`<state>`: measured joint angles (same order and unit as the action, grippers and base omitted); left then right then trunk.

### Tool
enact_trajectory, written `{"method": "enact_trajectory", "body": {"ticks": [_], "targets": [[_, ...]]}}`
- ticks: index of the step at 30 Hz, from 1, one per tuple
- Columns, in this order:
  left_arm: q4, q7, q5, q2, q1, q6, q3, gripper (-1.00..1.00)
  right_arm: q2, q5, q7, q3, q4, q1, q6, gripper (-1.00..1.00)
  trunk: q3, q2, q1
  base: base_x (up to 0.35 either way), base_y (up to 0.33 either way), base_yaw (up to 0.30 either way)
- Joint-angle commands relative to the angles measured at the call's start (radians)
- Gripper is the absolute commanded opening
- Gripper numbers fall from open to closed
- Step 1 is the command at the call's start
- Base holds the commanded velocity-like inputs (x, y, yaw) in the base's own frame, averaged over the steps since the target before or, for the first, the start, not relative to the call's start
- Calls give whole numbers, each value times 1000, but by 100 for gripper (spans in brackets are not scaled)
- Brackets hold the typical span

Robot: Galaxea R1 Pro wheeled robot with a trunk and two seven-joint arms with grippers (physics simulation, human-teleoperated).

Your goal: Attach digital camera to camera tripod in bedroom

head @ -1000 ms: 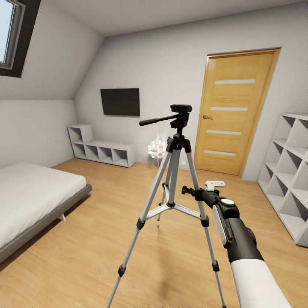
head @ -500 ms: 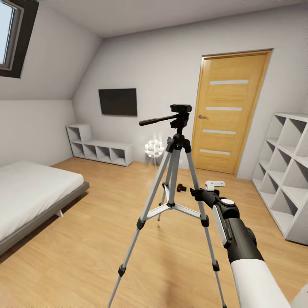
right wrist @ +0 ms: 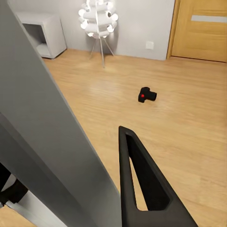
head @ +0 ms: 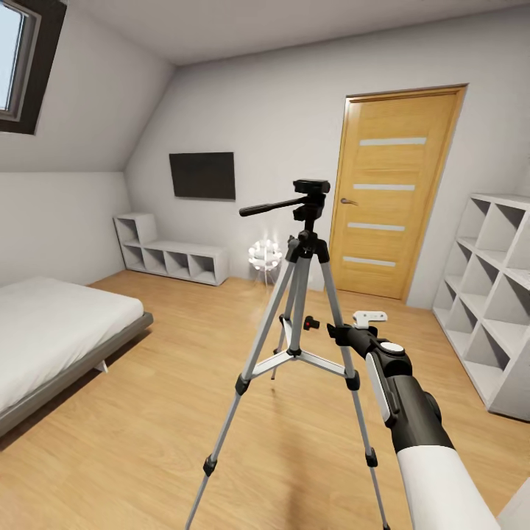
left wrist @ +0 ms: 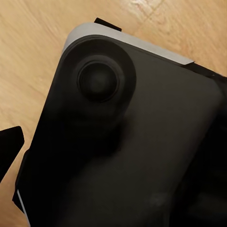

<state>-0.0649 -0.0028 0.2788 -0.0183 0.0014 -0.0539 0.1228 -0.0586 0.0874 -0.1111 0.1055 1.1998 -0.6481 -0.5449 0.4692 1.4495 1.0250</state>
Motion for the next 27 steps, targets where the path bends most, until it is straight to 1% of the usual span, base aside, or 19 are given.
{"method": "enact_trajectory", "body": {"ticks": [1, 23, 27], "targets": [[-1, 0, 0, 0, 0, -1, 8, 100, -1, 6, -10, 3, 2, -1, -5, -100, 1, 1, 0, -2, -3, 0], [-1, 0, 2, 0, 0, -1, 8, 100, -2, 3, -7, 3, 0, -1, -4, -100, 1, 1, 0, 0, 0, 0], [-1, 0, 1, 0, 0, -1, 8, 100, -3, 3, -6, 3, -53, -1, 43, -100, 1, 1, 0, 0, 0, 0]]}}
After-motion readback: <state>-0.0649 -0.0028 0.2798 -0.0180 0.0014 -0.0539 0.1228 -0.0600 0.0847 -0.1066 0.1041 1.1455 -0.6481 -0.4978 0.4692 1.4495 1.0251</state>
